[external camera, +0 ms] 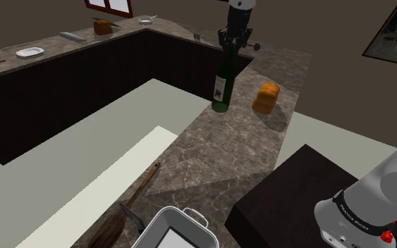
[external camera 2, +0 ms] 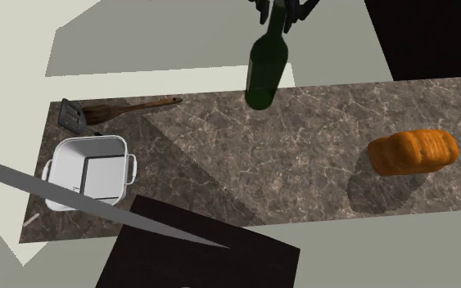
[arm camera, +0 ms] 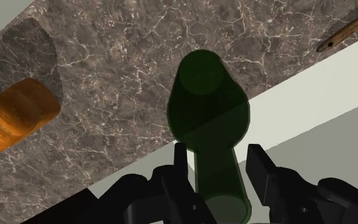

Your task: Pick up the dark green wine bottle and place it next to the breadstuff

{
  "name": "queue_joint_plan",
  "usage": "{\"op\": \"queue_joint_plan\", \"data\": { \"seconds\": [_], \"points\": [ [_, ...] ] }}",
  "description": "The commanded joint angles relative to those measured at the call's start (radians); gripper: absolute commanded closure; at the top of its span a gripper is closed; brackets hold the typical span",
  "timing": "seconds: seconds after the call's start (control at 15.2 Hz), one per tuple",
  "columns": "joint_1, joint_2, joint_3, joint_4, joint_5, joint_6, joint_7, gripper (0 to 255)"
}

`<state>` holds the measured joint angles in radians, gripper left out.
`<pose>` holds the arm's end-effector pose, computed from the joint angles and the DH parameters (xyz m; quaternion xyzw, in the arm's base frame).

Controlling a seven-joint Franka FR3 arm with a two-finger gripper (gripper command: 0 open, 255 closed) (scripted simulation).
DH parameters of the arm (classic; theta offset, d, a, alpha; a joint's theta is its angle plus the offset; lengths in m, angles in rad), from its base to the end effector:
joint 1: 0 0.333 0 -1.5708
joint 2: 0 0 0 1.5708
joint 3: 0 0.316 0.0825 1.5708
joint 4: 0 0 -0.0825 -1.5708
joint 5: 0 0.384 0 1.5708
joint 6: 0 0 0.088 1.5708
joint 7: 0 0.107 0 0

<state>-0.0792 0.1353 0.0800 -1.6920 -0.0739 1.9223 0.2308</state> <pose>0.6145 -0.0071 0.5196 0.9930 -0.1042 0.0508 0.0242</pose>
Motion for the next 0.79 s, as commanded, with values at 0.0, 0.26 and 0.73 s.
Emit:
{"op": "queue_joint_plan", "data": {
  "seconds": [0.0,0.26,0.73],
  "points": [
    [0.000,-0.004,0.000,0.024,0.001,-0.028,-0.002,255],
    [0.001,-0.003,0.001,0.079,0.002,-0.081,-0.005,255],
    [0.002,0.008,0.001,0.187,0.002,-0.179,-0.010,255]
  ]
}}
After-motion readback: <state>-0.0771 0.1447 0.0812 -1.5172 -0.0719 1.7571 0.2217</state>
